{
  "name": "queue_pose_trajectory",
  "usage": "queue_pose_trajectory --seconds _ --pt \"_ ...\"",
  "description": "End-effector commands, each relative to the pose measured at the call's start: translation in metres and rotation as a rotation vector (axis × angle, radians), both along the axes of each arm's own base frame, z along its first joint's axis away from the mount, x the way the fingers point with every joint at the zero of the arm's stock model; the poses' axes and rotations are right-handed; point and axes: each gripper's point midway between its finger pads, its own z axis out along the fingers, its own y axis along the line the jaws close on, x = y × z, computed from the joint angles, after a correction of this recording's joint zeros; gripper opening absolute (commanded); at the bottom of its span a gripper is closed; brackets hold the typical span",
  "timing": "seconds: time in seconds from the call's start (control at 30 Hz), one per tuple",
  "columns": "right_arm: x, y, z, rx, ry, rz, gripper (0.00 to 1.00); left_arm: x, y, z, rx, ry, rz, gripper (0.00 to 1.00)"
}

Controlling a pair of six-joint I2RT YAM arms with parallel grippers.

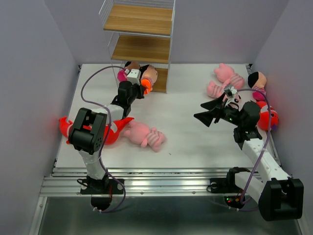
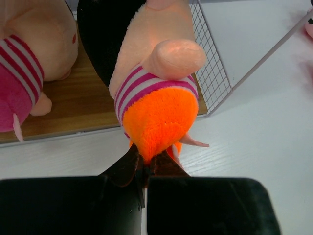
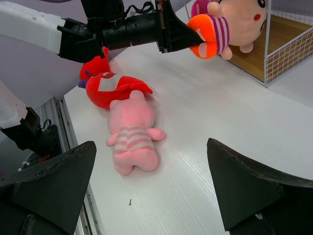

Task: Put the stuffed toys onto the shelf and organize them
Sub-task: Place the stuffed toy onto shelf

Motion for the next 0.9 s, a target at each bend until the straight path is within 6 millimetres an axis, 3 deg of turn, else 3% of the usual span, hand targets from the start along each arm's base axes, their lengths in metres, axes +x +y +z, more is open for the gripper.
queue_pose_trajectory --seconds 0.0,0.33,0.87 --pt "0.001 -0.001 0.008 -0.008 -0.064 0.006 1.0 0.022 0.003 0.037 -0.018 -0.096 0.01 0.0" --pt "0.002 -0.001 0.007 -0.009 -0.062 0.009 1.0 0.045 0.006 0.026 0.038 -0.064 0.012 0.0" --pt "0.003 -0.001 0.005 -0.011 -0.057 0.014 1.0 0.062 0.015 0.015 0.055 -0.03 0.07 0.04"
